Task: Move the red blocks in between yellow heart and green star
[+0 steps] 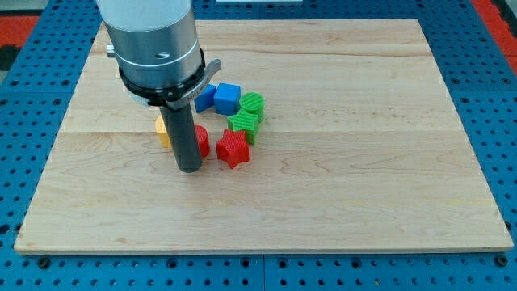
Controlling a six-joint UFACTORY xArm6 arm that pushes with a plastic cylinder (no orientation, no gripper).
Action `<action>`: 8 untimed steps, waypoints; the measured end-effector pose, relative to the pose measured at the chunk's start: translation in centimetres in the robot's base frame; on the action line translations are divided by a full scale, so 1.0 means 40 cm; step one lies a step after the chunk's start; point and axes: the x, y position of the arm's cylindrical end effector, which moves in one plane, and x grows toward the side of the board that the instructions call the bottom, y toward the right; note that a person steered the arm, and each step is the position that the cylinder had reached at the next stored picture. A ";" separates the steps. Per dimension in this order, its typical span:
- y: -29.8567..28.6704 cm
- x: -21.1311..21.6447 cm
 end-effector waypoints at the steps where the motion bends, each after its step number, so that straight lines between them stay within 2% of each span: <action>1: 0.054 0.038; 4: 0.312 0.046; 8: 0.239 -0.031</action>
